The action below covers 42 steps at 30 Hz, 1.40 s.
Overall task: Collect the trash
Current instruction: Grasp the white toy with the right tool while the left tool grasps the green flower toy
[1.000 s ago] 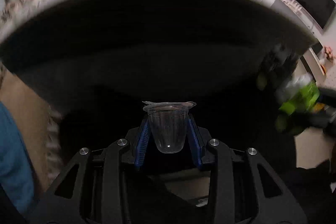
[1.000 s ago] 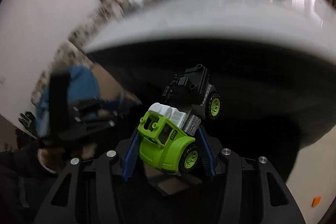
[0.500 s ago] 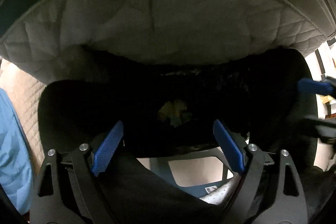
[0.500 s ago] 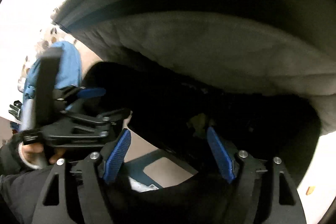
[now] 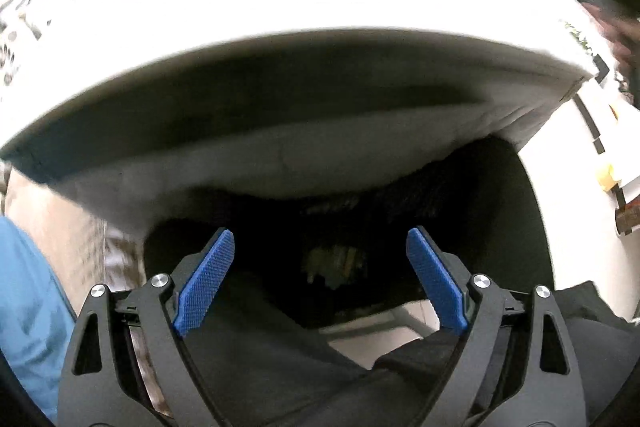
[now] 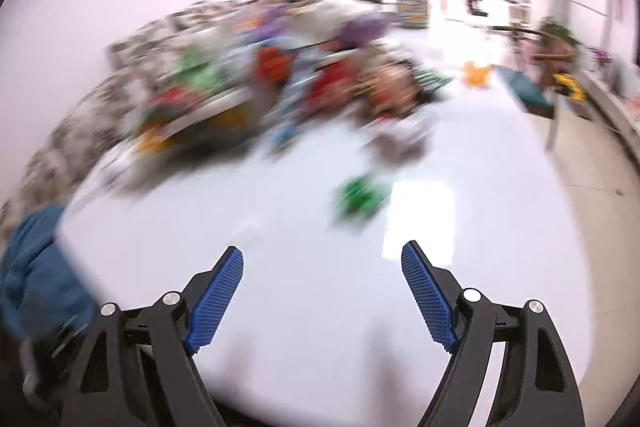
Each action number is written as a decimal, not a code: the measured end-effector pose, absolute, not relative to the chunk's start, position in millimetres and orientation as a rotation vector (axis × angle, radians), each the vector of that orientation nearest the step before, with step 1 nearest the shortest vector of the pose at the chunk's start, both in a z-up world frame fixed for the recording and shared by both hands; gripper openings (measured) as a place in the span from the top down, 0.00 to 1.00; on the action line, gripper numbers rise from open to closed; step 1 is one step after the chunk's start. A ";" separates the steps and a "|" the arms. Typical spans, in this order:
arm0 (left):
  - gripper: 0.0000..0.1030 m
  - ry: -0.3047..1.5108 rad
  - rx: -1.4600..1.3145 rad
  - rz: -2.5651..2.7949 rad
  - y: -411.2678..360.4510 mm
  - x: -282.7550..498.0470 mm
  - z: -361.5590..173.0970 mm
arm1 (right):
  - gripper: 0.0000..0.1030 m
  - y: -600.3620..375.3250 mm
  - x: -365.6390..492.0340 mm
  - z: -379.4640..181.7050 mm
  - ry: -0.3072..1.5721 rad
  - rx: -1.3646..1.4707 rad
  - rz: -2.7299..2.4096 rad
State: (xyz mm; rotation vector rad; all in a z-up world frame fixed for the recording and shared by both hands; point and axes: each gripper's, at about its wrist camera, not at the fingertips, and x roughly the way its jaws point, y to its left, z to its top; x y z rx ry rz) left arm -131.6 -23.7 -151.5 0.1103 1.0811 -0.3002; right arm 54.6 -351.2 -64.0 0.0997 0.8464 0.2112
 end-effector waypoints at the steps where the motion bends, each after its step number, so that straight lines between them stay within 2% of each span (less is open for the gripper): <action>1: 0.17 1.062 0.112 -0.304 -24.4 -132.8 -146.6 | 0.22 -355.3 71.8 -64.9 0.851 0.125 0.186; 8: 0.17 0.931 0.085 -0.340 -30.6 -127.0 -101.8 | 0.22 -355.1 174.4 -100.4 0.935 0.178 0.087; 9: 0.17 0.921 0.080 -0.346 -31.1 -124.9 -96.6 | 0.26 -349.3 180.3 -108.0 0.945 0.146 0.082; 10: 0.17 0.905 0.077 -0.351 -32.7 -122.1 -90.2 | 0.38 -339.8 180.4 -109.9 0.918 0.068 0.065; 12: 0.17 0.864 0.081 -0.368 -33.9 -112.9 -78.6 | 0.38 -331.0 177.9 -111.3 0.909 0.024 0.062; 17: 0.17 0.773 0.099 -0.404 -93.2 -71.8 -54.0 | 0.38 -352.7 151.0 -98.6 0.877 0.123 0.119; 21: 0.17 0.752 0.081 -0.465 -169.6 -20.1 -45.3 | 0.38 -396.0 100.1 -63.2 0.772 0.229 0.123; 26: 0.17 0.800 0.124 -0.434 -264.9 43.8 -62.7 | 0.38 -448.3 31.0 -34.7 0.696 0.237 0.048; 30: 0.16 0.928 0.100 -0.359 -290.7 79.4 -94.4 | 0.38 -476.8 -11.2 -34.4 0.682 0.257 0.000; 31: 0.17 0.901 0.123 -0.320 -293.7 79.7 -95.8 | 0.38 -480.8 -20.1 -36.6 0.678 0.265 -0.003; 32: 0.20 0.912 0.151 -0.317 -299.3 83.4 -99.3 | 0.38 -482.7 -24.7 -38.9 0.677 0.273 -0.002; 34: 0.38 0.892 0.160 -0.322 -301.0 82.1 -97.5 | 0.38 -484.8 -30.4 -42.1 0.673 0.285 0.007; 35: 0.62 0.868 0.167 -0.332 -298.6 80.3 -96.1 | 0.38 -481.5 -33.5 -44.9 0.672 0.293 0.026; 38: 0.62 0.877 0.125 -0.392 -282.6 78.5 -92.7 | 0.38 -467.2 -38.3 -50.8 0.669 0.286 0.059; 42: 0.62 0.750 0.079 -0.461 -244.4 35.9 -60.0 | 0.38 -429.2 -46.6 -53.3 0.670 0.279 0.153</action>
